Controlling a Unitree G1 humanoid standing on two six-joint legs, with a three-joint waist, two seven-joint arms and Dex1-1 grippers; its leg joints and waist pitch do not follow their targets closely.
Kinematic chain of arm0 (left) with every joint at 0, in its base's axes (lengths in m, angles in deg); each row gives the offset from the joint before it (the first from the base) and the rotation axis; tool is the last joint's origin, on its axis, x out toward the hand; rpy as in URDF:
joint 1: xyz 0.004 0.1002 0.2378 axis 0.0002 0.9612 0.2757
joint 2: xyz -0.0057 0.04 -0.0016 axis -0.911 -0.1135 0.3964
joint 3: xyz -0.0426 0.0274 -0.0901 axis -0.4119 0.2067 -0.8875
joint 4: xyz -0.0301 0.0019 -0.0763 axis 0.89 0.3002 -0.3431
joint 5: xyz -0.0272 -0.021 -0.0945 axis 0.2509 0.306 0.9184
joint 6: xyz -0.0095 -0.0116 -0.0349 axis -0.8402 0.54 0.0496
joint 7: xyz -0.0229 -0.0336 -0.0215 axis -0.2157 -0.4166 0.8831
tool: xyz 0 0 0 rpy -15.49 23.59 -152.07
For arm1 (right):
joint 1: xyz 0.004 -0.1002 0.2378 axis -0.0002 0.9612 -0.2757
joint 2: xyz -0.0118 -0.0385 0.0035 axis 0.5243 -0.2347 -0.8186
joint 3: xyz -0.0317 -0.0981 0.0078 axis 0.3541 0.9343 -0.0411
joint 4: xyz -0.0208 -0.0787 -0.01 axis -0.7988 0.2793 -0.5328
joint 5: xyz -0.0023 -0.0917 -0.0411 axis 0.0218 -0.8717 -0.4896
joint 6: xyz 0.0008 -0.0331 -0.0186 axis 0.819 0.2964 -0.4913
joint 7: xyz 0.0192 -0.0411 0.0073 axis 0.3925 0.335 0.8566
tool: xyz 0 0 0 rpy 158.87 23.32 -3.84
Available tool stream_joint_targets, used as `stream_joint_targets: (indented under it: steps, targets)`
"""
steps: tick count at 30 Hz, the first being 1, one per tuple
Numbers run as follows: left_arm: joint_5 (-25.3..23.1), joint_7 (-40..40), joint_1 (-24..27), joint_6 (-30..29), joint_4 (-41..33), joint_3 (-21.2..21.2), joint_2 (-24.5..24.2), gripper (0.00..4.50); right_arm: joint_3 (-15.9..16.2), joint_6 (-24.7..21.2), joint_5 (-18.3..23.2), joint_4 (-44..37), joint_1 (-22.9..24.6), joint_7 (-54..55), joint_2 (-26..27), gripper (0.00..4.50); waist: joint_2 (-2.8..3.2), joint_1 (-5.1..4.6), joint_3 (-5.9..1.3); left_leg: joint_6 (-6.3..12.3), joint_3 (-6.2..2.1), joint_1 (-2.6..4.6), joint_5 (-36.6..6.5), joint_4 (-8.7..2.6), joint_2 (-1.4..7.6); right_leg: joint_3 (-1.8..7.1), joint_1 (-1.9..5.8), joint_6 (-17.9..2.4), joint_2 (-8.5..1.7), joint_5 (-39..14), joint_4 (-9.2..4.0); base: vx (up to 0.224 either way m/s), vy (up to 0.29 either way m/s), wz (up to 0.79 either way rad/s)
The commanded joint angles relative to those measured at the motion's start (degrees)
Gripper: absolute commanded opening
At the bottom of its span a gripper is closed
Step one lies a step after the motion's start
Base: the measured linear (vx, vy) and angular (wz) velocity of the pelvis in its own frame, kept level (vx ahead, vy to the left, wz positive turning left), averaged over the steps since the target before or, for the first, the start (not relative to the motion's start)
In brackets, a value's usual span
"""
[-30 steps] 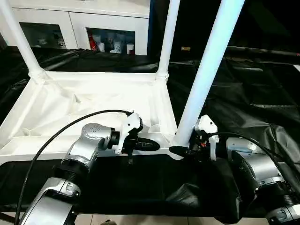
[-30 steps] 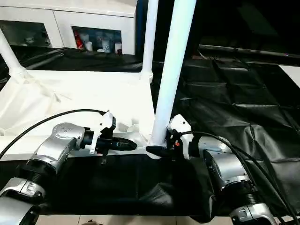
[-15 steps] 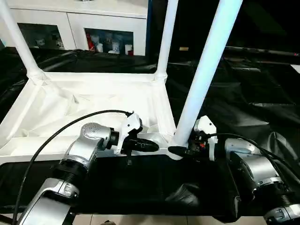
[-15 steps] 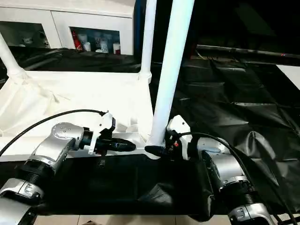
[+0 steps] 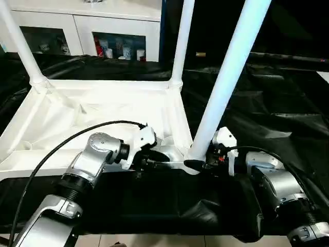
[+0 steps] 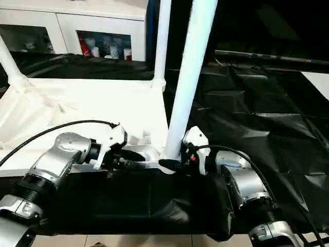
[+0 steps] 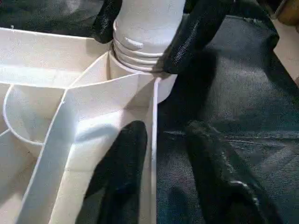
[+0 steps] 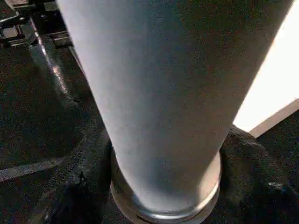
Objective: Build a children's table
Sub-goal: Rotate leg to tighten
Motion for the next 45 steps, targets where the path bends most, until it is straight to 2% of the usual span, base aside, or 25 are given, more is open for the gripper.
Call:
stream_joint_targets:
  steps: [1,4,9,15,19,22,26,32,35,36,39,44,45]
  targets:
    - [-1.3,1.7,0.3,0.7,0.2,0.9,-0.1,1.69,1.1,0.1,-1.7,2.1,0.4,-0.2,0.0,2.72,0.2,0.03,-3.46,2.56,-0.91,0.72,-10.3,-3.74,2.32,2.16,2.87,-14.5,-3.02,-5.6,-3.69,0.0,0.0,0.0]
    - [-2.5,5.3,-0.6,2.2,3.0,0.7,0.8,1.69,1.2,0.7,-1.8,2.8,0.5,-0.4,0.1,2.72,0.16,0.0,-3.43,2.59,-0.9,0.66,-10.6,-3.72,2.2,2.16,2.9,-14.3,-2.98,-5.8,-3.81,0.0,0.0,0.0]
    - [-2.7,5.9,-1.3,2.2,4.7,0.5,1.3,1.69,1.3,1.3,-1.9,3.0,0.8,-0.5,0.1,2.72,0.21,0.14,-3.1,0.96,-1.12,1.09,-15.1,-4.18,2.3,2.22,2.69,-12.4,-3.2,-14.2,-4.7,0.0,0.0,0.0]
    - [-3.0,5.6,-1.7,2.6,6.0,1.2,1.0,1.69,1.4,1.7,-1.9,2.6,1.5,-0.7,0.0,2.72,0.37,0.17,-3.18,1.03,-1.17,0.94,-14.4,-4.23,2.29,2.22,2.71,-12.5,-3.11,-12.1,-4.53,0.0,0.0,0.0]
    - [-3.0,4.8,-1.6,2.8,6.4,1.7,0.8,1.69,1.5,1.4,-1.8,1.7,2.0,-0.7,0.0,2.72,0.48,0.21,-3.14,0.89,-1.21,1.0,-15.1,-4.3,2.32,2.2,2.65,-12.3,-3.14,-13.3,-4.67,0.0,0.0,0.0]
    - [-3.0,3.9,-1.7,2.8,6.7,2.1,0.9,1.69,1.4,0.7,-1.6,0.3,2.2,-0.6,-0.2,2.72,0.49,0.22,-3.2,1.02,-1.21,0.91,-14.6,-4.31,2.31,2.21,2.73,-12.4,-3.11,-12.2,-4.54,0.0,0.0,0.0]
    - [-3.0,4.4,-2.2,2.9,7.6,2.0,1.1,1.32,1.4,0.1,-1.5,-0.7,2.3,-0.6,-0.4,2.72,0.49,0.23,-3.25,1.34,-1.15,0.91,-14.1,-4.25,2.3,2.2,2.75,-12.7,-3.07,-11.0,-4.45,0.0,0.0,0.0]
    - [-2.9,3.4,-2.7,2.1,7.7,2.2,0.6,0.7,1.4,-1.5,-1.1,-3.2,2.7,-0.4,-0.8,2.72,0.55,0.38,-3.15,1.07,-1.18,1.0,-14.9,-4.4,2.36,2.23,2.62,-12.1,-3.16,-13.5,-4.74,0.0,0.0,0.0]
    - [-3.0,3.1,-2.7,1.9,7.6,2.4,0.4,0.57,1.4,-2.1,-1.0,-4.0,2.8,-0.4,-0.9,2.72,0.6,0.39,-3.2,1.01,-1.23,0.95,-14.7,-4.44,2.36,2.22,2.66,-11.9,-3.16,-13.0,-4.68,0.0,0.0,0.0]
    - [-3.3,2.5,-2.6,1.9,7.4,3.0,0.0,0.36,1.3,-2.5,-0.9,-4.6,2.8,-0.3,-1.0,2.72,0.59,0.35,-3.21,1.02,-1.21,0.9,-14.5,-4.43,2.36,2.22,2.65,-12.0,-3.14,-12.5,-4.63,0.0,0.0,0.0]
    - [-3.8,2.1,-2.5,2.2,7.1,3.6,-0.4,0.17,1.3,-2.9,-1.0,-4.8,2.7,-0.3,-1.1,2.72,0.54,0.3,-3.23,1.19,-1.19,0.85,-14.2,-4.4,2.33,2.23,2.7,-12.2,-3.2,-12.1,-4.6,0.0,0.0,0.0]
    - [-4.1,2.4,-2.4,2.3,6.4,4.1,-0.6,0.0,1.2,-2.6,-1.3,-3.2,1.6,-0.4,-1.0,2.72,0.51,0.12,-3.25,1.3,-1.18,0.82,-13.7,-4.42,2.36,2.22,2.74,-12.2,-3.2,-11.6,-4.56,0.0,0.0,0.0]
    - [-3.9,3.2,-2.8,1.5,6.9,3.5,-0.2,0.28,1.3,-2.3,-1.5,-2.4,1.3,-0.4,-0.9,2.72,0.55,0.06,-3.26,1.32,-1.12,0.86,-13.5,-4.37,2.33,2.2,2.68,-12.5,-3.17,-11.1,-4.51,0.0,0.0,0.0]
